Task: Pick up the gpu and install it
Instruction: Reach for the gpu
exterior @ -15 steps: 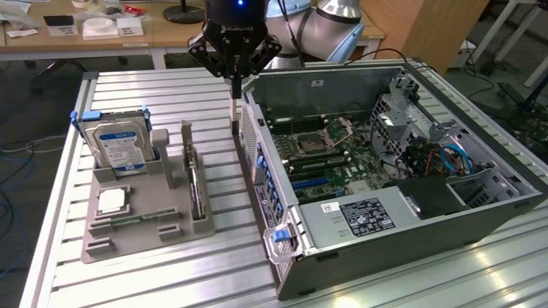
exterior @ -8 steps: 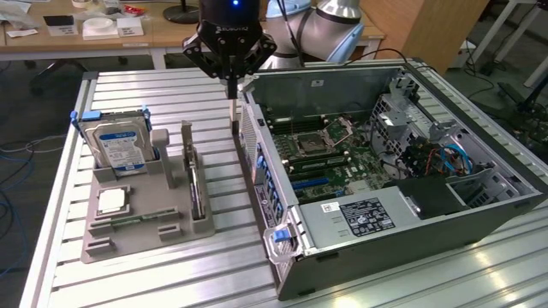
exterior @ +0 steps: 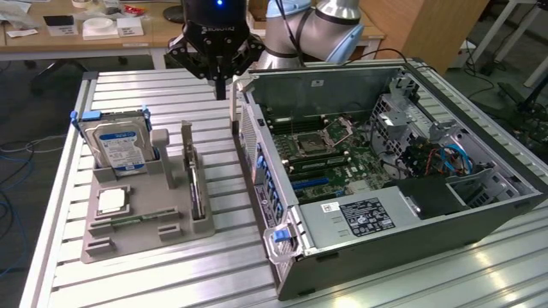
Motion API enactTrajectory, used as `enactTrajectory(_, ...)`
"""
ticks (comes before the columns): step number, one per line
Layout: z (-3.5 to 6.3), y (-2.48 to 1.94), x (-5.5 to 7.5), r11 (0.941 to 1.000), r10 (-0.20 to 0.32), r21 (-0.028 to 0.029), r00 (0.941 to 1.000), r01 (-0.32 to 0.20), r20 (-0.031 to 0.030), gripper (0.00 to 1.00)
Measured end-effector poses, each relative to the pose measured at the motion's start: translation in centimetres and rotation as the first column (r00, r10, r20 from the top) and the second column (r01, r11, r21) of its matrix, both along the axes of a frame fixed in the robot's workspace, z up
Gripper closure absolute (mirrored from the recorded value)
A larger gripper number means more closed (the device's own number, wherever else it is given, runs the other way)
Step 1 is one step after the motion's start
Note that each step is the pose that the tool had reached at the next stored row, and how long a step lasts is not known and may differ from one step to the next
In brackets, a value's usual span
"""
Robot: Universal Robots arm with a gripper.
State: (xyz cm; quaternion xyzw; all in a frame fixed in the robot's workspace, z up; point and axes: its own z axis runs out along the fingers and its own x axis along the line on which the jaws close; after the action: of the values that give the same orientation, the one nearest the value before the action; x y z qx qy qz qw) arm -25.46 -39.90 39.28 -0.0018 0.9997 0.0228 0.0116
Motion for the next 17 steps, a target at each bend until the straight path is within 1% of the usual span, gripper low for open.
enactTrajectory(17, -0.03, 0.0, -3.0, 0.9999, 0.013, 0.0, 0.9999, -0.013, 0.0, 0.89)
